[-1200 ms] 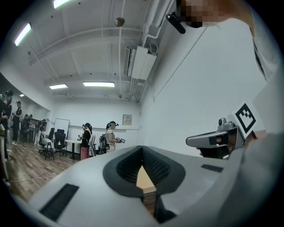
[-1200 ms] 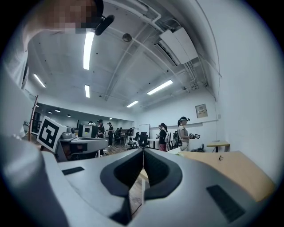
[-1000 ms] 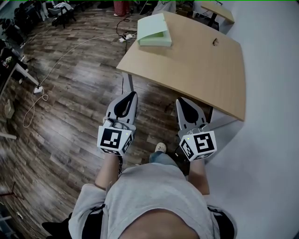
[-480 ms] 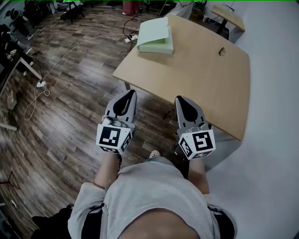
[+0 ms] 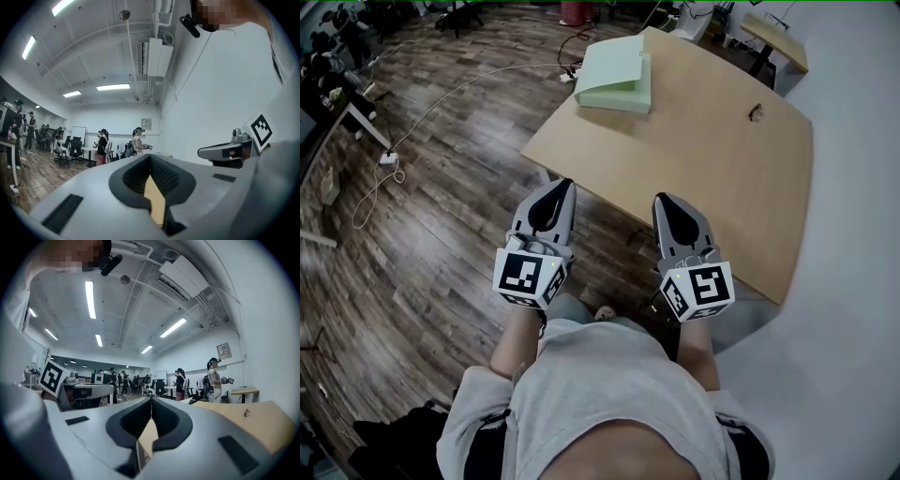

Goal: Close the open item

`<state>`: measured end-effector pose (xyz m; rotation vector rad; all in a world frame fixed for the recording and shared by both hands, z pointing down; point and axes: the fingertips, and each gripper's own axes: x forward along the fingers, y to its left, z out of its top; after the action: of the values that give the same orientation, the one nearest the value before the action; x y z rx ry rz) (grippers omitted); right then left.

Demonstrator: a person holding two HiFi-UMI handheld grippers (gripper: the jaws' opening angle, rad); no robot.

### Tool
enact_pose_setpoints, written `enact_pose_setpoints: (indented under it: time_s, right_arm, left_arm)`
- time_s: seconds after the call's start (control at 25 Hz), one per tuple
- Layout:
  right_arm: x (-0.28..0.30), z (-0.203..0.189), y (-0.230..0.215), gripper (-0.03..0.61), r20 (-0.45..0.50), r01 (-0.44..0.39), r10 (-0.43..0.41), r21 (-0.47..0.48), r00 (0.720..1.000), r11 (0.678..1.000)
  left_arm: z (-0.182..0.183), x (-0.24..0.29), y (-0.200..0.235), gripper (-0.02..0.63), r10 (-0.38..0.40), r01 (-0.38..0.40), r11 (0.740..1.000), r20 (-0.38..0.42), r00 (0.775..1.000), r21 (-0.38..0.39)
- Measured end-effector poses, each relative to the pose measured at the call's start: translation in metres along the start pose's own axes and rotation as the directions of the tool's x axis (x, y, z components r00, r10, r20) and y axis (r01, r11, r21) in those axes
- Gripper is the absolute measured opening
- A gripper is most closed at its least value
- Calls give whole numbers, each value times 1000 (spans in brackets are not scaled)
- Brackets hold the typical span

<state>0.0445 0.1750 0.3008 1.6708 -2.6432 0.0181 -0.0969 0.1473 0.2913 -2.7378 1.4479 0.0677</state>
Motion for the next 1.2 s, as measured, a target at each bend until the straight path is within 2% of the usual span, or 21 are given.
enact_pose_setpoints:
  time_s: [0.4, 0.96, 1.2]
  right_arm:
    - [38, -10, -23, 11, -11, 19, -19, 25, 1000, 1000]
    - [138, 6, -35, 11, 4, 112, -112, 20, 994, 993]
    - [178, 1, -32, 11, -9, 152, -152, 21, 988, 988]
  left_arm:
    - [-15, 38, 28, 17, 2, -2, 1000, -19, 1000, -12]
    - [-8, 114, 111, 17, -96, 96, 995, 4, 995, -16]
    - [-12, 138, 147, 16, -142, 142, 990, 4, 990, -19]
